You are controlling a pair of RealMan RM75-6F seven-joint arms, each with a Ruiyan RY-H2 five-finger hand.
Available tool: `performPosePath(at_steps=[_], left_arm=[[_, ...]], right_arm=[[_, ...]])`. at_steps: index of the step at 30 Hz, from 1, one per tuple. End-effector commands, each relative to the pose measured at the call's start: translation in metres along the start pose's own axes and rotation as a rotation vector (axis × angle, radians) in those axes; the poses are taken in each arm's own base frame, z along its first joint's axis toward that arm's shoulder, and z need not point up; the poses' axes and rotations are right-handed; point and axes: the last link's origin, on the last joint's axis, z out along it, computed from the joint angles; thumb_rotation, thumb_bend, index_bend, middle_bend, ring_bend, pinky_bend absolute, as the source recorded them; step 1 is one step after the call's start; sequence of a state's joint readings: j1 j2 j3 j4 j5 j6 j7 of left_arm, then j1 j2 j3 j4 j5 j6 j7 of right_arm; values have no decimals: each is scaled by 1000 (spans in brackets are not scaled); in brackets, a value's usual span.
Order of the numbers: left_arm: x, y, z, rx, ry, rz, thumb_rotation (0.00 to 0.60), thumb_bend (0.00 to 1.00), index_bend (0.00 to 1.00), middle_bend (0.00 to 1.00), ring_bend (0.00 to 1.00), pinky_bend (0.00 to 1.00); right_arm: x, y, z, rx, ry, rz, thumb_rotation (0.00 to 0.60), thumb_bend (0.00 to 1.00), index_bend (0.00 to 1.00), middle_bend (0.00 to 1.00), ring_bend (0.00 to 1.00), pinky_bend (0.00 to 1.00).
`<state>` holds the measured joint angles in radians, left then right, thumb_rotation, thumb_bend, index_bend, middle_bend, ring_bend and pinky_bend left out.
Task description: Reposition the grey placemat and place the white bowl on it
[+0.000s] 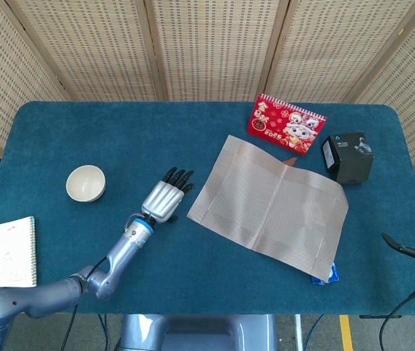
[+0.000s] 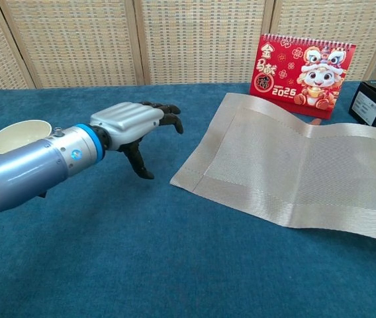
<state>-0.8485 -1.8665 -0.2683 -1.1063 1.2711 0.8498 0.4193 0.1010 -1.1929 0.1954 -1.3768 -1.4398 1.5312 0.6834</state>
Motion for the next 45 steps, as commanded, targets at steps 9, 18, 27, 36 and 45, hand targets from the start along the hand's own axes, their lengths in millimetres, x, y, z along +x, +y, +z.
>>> performPosePath(at_steps=[9,18,27,36,45], left_arm=[[-11,30,19,-32,3,70,600,84,198,0,0,0],[-16,34,22,-38,-11,85,600,84,199,0,0,0],[-19,41,27,-31,-1,104,600,289,205,0,0,0],[-24,43,30,-9,13,108,600,363,229,0,0,0],[-24,38,27,10,52,108,600,623,539,0,0,0]], right_arm=[[6,0,1,2,17,38,600,149,0,0,0,0],[6,0,1,1,21,63,600,149,0,0,0,0],[10,-2,1,6,33,100,600,147,0,0,0,0],[11,-3,1,9,31,120,600,143,0,0,0,0],[10,-4,0,11,29,132,600,142,0,0,0,0]])
